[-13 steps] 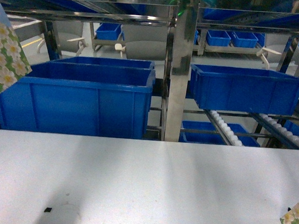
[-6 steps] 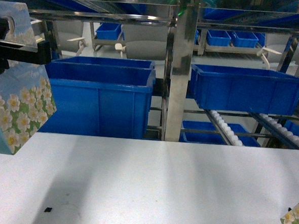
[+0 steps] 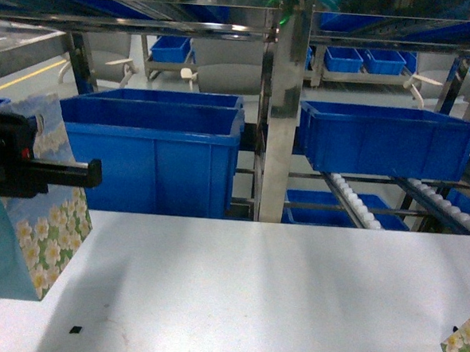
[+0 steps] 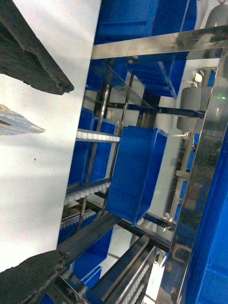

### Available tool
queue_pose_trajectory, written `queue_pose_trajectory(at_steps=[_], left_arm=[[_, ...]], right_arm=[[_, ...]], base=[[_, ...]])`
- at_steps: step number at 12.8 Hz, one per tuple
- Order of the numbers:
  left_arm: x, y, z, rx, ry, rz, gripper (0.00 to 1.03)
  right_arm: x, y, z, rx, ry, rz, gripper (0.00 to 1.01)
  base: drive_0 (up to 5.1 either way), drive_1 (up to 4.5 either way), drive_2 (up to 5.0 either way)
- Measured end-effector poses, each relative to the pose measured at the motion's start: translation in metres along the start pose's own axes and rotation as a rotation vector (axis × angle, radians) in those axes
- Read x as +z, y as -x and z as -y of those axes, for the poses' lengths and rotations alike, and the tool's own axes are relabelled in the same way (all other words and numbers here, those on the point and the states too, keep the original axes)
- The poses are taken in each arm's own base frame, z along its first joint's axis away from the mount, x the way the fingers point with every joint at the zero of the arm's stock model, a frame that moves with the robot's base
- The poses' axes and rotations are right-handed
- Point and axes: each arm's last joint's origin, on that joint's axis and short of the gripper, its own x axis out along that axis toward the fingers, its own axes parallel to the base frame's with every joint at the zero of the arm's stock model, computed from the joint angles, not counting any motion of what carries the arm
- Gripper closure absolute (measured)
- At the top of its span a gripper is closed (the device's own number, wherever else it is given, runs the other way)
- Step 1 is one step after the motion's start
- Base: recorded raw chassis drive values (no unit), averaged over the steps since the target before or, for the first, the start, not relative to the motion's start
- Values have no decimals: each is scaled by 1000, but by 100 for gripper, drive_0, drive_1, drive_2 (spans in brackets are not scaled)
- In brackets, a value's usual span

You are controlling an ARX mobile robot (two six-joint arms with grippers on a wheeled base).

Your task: Move flower gift bag to table near conveyor

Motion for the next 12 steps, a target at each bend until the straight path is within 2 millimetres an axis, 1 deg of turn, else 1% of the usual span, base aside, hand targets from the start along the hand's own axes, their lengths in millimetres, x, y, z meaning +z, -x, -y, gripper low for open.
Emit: queue_pose_trajectory(at_steps=[2,4,8,12], left_arm=[[-14,-1,5,4,-11,-17,101],[-31,3,3,4,-19,-80,101],[-39,6,8,2,14,-122,101],[-52,10,10,-9,26,-179,101]], right_arm=[[0,0,0,0,0,0,3],[0,0,0,0,0,0,3],[0,0,0,0,0,0,3],[0,0,0,0,0,0,3]], base=[[0,0,0],[0,0,0],[0,0,0],[0,0,0]])
